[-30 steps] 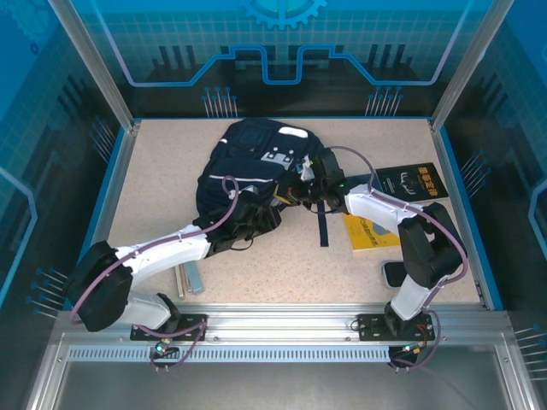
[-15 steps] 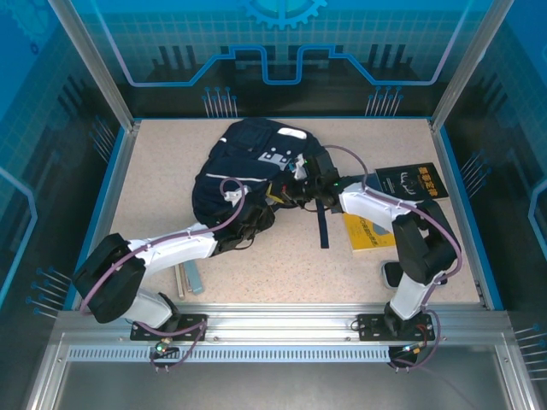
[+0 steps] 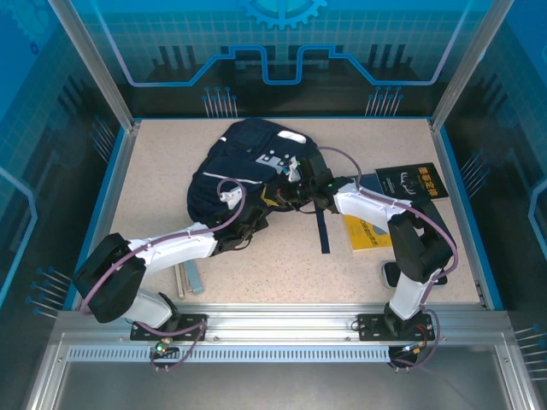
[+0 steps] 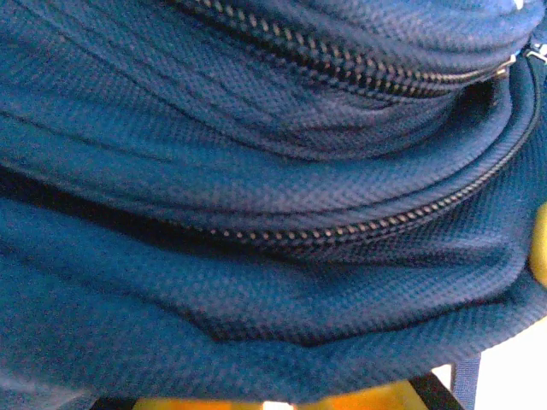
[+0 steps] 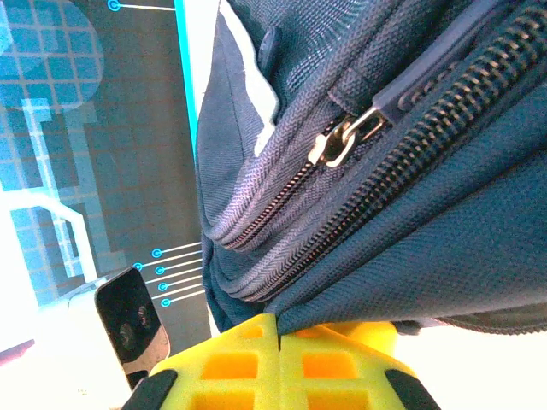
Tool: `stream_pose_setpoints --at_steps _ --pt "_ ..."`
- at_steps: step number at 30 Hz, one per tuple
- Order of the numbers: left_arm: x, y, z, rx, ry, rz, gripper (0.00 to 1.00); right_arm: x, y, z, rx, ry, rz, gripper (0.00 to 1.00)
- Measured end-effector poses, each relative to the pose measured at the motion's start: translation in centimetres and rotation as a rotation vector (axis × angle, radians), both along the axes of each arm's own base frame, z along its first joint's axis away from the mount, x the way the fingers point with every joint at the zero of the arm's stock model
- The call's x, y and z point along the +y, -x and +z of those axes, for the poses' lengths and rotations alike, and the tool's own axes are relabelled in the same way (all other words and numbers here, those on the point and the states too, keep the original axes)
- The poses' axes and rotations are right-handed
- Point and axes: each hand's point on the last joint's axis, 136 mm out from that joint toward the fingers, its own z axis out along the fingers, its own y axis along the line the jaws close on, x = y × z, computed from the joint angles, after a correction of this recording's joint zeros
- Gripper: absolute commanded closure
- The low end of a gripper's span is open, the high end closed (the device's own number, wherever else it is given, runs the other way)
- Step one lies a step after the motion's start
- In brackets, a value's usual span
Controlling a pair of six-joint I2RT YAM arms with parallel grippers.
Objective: Pack the student bag
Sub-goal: Unzip the student bag at the top-center of the table.
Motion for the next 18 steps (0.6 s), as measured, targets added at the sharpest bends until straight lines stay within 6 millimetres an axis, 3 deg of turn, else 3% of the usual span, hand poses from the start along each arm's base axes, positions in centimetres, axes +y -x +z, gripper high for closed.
stream_pose_setpoints --at_steps 9,18 --pt "1.4 1.0 0.3 0.012 -0.038 0.009 1.00 -0.9 -0.4 -0.8 -0.010 0.092 -0.019 1.00" --pt "4.9 2.6 0.1 0.040 -0.078 0.029 1.00 -3.0 -0.4 -2.7 -0.002 0.232 -0.053 1.00"
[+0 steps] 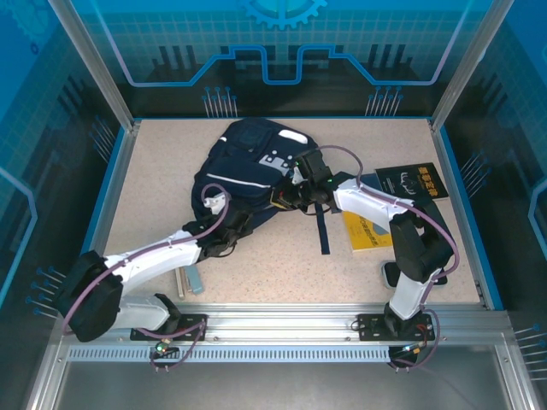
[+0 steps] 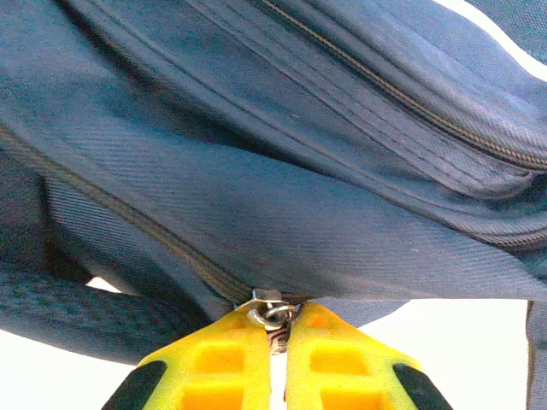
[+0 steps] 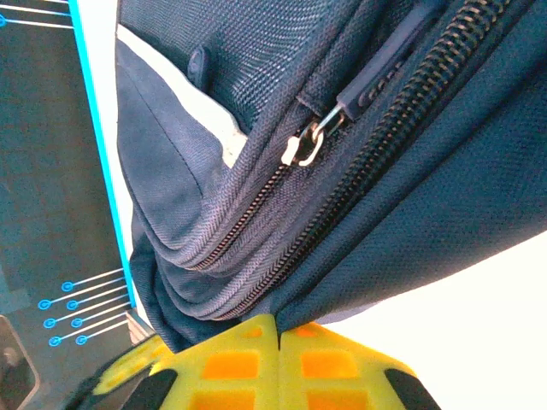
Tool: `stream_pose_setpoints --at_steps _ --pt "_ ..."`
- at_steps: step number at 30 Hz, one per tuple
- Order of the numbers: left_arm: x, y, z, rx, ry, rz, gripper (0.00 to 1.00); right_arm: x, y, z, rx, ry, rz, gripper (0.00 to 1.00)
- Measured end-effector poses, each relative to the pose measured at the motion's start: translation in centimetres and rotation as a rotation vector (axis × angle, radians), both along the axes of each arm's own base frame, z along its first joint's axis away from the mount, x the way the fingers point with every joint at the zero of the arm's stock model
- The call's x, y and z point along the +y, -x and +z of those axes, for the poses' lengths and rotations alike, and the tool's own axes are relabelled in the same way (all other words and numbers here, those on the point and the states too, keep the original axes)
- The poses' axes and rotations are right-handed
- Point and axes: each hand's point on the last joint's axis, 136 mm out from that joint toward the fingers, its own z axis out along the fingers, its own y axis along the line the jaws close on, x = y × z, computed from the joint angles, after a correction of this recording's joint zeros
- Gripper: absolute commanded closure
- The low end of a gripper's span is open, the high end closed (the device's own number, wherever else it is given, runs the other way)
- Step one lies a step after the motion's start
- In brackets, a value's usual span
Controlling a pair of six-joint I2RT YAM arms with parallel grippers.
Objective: Pack the student bag
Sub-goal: Unzip the student bag at the top-center of the table.
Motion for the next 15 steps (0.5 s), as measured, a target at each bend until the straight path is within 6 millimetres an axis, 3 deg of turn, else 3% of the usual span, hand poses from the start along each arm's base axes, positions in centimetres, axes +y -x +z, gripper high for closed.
stream_pose_setpoints --at_steps 5,11,15 --pt "0.7 -0.2 0.4 0.017 0.015 -0.104 0.99 0.1 -0.3 0.6 -0.010 0.011 0.008 1.00" --pt "0.5 0.0 -0.5 0.082 -0.021 -0.228 0.73 0.1 -0.2 -0.4 0.019 0.030 0.013 1.00" --pt "0.4 0.2 -1.1 0.125 -0.032 -0.276 0.68 -0.3 -0.4 -0.8 0.030 0.038 0.003 1.00"
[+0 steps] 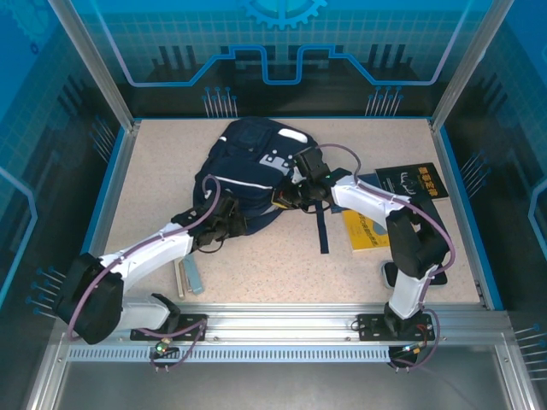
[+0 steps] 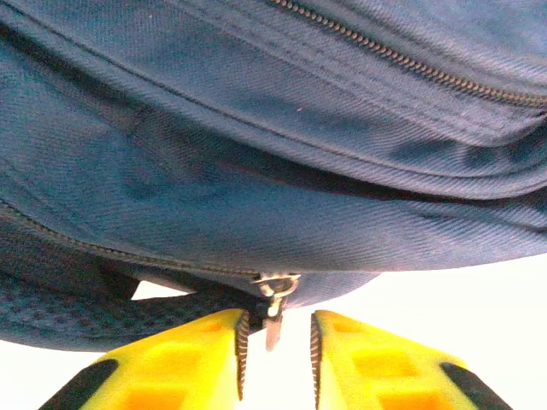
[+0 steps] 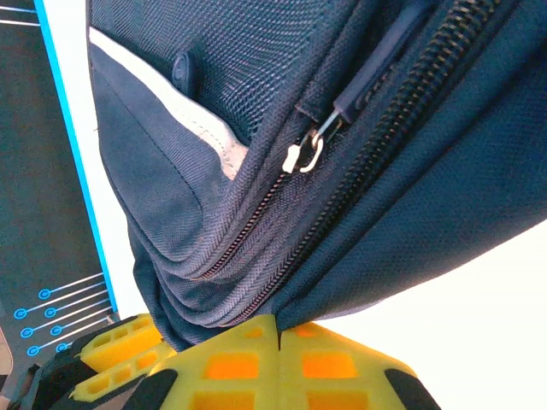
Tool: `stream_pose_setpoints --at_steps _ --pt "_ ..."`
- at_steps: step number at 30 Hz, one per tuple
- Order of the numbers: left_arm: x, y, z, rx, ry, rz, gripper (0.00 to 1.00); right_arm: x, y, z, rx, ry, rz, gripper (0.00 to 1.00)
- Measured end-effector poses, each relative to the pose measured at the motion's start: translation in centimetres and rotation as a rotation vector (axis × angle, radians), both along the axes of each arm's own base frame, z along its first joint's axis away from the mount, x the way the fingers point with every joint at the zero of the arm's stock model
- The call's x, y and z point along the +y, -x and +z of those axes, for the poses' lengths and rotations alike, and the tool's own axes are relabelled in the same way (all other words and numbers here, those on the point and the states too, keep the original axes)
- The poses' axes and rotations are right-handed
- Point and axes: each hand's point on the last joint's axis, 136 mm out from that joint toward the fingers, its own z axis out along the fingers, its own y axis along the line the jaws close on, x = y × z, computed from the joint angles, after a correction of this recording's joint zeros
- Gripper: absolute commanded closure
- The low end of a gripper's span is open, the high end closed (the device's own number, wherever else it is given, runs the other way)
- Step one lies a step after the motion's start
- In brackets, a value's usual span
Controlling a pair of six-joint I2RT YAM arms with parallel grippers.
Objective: Pack the student bag
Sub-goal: Unzip the student bag at the top-center of the table.
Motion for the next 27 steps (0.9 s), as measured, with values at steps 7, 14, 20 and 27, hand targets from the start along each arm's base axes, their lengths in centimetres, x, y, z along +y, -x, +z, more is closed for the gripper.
stream_pose_setpoints --at_steps 7,14,20,27 --pt "-0.3 -0.1 -1.1 0.042 -0.026 -0.028 0.65 -0.2 -0.2 -0.1 0.001 0.001 -0.006 1.00" --pt "-0.7 -0.4 -1.8 0.062 -0.029 -0.043 0.82 -0.2 -0.2 -0.1 0.001 0.001 -0.006 1.00" --pt "-0.9 -0.7 -1.5 0.047 -0.035 -0.055 1.00 -0.3 -0.3 -0.1 0.000 0.001 -0.007 1.00" --pt "0.5 -1.0 -0.2 0.013 -0.042 -0.051 1.00 -2.4 -1.4 -0.8 -0.012 0.026 -0.031 1.00"
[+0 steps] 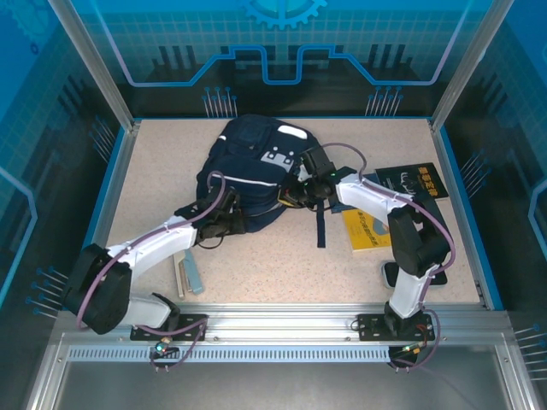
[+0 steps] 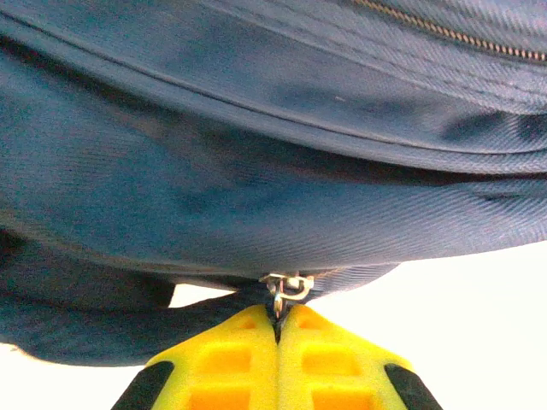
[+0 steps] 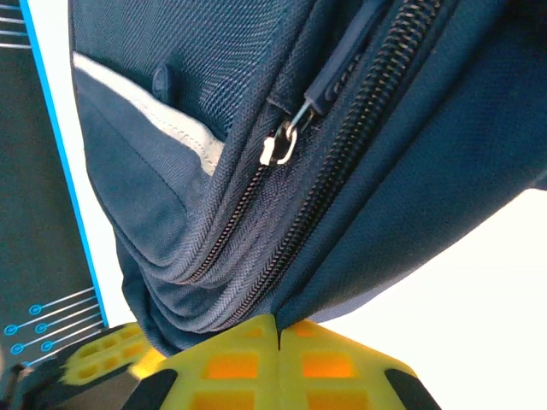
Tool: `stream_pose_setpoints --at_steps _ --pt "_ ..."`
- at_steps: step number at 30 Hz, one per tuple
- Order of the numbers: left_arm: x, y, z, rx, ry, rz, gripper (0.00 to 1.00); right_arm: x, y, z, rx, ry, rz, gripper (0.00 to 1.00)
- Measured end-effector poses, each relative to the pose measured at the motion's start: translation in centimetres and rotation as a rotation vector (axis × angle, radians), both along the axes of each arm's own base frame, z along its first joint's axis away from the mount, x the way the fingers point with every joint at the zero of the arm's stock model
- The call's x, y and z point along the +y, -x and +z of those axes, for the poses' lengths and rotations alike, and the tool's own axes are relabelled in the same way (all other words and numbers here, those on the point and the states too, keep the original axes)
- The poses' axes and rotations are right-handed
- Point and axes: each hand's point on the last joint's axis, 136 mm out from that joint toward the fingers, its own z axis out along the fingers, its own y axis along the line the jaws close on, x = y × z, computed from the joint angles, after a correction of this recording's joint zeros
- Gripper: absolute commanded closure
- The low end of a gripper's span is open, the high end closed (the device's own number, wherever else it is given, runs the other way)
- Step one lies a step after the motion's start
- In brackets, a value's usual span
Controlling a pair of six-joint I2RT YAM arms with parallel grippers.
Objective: Pack the student bag
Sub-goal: Unzip the student bag at the top-center of the table.
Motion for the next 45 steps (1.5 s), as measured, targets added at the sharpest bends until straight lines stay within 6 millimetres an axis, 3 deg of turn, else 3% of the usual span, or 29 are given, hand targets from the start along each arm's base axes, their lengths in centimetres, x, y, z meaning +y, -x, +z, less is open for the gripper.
stream_pose_setpoints --at_steps 3,6,8,10,13,20,32,34,37,39,41,42,43,45 --pt "1.1 -0.2 0.6 -0.023 0.012 0.014 1.00 -2.0 -1.1 -0.4 0.001 0.020 -0.037 1.00" --pt "0.4 -0.3 0.8 -0.031 0.049 -0.022 1.00 -2.7 -1.5 -0.5 -0.002 0.027 -0.045 0.99" --pt "-0.2 -0.1 0.8 -0.026 0.077 -0.045 1.00 -2.8 -1.5 -0.6 -0.004 0.027 -0.043 0.81" --pt "-0.8 0.0 0.9 -0.024 0.108 -0.073 1.00 -2.7 -1.5 -0.7 0.000 0.022 -0.049 0.56" --pt "-2.3 0.2 1.4 -0.036 0.150 -0.134 1.00 -2.9 -1.1 -1.0 0.012 0.020 -0.065 0.42" --pt "-5.6 1.8 2.1 -0.044 0.212 -0.282 1.00 -3.0 1.2 -0.5 0.061 0.011 -0.137 0.38" --pt "-7.2 2.7 1.8 -0.022 0.240 -0.352 1.00 -2.2 3.7 -1.3 0.174 0.054 -0.264 0.36" --pt "-7.3 2.7 1.8 -0.021 0.243 -0.354 1.00 -2.1 4.1 -1.4 0.181 0.059 -0.271 0.38" --pt "-7.4 2.7 1.8 -0.022 0.245 -0.358 1.00 -1.6 4.5 -1.4 0.195 0.055 -0.270 0.49" --pt "-7.3 2.8 1.7 -0.017 0.238 -0.360 1.00 -1.4 4.7 -1.5 0.197 0.059 -0.261 0.63" --pt "-6.9 3.0 1.4 -0.005 0.211 -0.361 1.00 -1.3 4.8 -1.8 0.205 0.070 -0.260 0.87" --pt "-6.6 3.1 1.4 0.003 0.191 -0.360 1.00 -1.4 4.8 -2.0 0.209 0.079 -0.257 0.94" --pt "-6.4 3.1 1.4 0.009 0.174 -0.362 1.00 -1.5 4.9 -2.2 0.212 0.089 -0.257 0.99" --pt "-5.9 3.1 1.8 0.018 0.135 -0.366 1.00 -1.7 4.8 -2.3 0.205 0.110 -0.245 1.00"
